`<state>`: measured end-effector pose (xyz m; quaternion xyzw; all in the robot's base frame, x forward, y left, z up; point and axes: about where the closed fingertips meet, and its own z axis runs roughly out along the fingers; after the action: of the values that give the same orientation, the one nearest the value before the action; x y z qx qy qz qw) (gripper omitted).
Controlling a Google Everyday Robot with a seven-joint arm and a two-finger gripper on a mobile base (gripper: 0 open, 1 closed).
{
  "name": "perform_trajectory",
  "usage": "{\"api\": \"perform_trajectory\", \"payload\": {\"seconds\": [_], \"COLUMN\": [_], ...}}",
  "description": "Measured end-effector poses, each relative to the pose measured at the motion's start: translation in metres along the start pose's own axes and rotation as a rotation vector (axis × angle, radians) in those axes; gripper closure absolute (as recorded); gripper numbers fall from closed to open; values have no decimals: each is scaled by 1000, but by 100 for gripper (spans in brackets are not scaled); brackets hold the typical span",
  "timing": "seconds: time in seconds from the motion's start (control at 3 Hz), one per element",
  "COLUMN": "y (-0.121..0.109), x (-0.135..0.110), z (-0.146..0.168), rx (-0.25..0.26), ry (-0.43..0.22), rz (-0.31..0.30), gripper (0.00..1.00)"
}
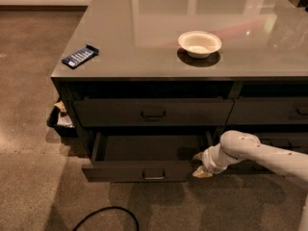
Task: Open middle drawer
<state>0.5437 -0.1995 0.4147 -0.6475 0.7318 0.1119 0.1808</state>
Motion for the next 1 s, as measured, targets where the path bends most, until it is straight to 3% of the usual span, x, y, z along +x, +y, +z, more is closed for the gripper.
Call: {"api": "perform_trajectory", "payload": {"seconds": [0.33,0.67,1.0], "y": [9,17,20], "x": [3,2,2], "z": [-5,-11,-10], "rx": [-13,-20,-20], "ry": [13,22,22], "rz": [-1,-11,-11], "gripper": [75,65,47]}}
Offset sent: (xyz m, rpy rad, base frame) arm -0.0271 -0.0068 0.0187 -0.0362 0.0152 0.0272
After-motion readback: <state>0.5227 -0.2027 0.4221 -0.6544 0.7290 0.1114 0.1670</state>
